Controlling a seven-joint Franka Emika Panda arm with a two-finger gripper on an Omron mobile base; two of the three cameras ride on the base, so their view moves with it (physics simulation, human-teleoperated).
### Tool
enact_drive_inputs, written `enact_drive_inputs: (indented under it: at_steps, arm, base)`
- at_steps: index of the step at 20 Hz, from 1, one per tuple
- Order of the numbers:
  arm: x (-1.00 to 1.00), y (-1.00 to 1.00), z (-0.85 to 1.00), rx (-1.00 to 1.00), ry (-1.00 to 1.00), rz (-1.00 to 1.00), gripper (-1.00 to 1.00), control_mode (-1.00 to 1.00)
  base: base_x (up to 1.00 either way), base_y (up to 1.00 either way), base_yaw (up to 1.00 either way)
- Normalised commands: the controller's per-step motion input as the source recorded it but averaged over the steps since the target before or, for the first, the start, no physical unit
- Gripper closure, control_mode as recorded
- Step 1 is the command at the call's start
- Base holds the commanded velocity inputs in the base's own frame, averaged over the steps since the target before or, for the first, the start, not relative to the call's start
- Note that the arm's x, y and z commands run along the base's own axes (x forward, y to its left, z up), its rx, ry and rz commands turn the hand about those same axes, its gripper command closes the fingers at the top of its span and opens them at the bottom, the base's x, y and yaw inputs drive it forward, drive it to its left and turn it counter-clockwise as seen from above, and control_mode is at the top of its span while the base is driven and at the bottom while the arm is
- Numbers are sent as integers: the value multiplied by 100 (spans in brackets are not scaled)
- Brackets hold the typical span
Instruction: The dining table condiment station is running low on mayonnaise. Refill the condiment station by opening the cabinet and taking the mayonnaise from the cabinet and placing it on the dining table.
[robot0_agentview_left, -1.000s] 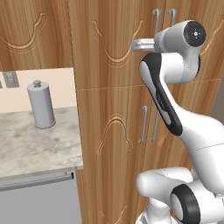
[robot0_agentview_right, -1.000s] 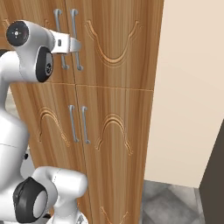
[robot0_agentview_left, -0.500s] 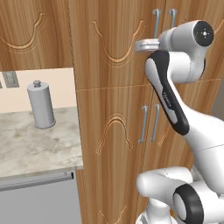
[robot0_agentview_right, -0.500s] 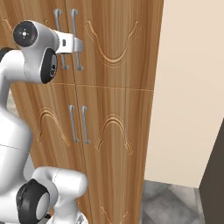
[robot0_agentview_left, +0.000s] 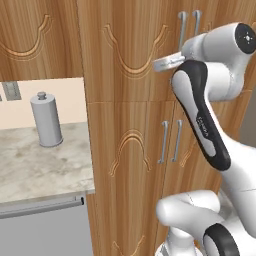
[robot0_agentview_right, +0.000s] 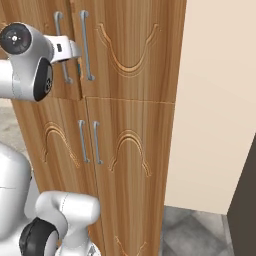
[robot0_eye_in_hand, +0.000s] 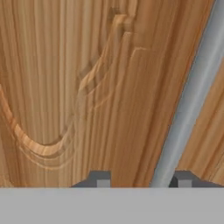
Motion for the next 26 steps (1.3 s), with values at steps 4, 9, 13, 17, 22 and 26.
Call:
enact_drive_inputs:
  at_steps: [4, 9, 13, 17, 22, 26]
  arm:
    - [-100, 7, 35, -14, 0, 11, 100, -100]
    - [-100, 0, 38, -7, -1, 8, 100, -100]
    - [-100, 4, 40, -5, -2, 6, 100, -100]
    - [-84, 4, 37, -3, -2, 0, 100, -100]
    - [10, -57, -3, 11, 0, -25, 100, -100]
    - [46, -73, -40, 56, 1, -30, 100, -100]
  base:
    - [0, 0, 0]
    - [0, 0, 0]
    - [0, 0, 0]
    - [0, 0, 0]
    - [0, 0, 0]
    - [0, 0, 0]
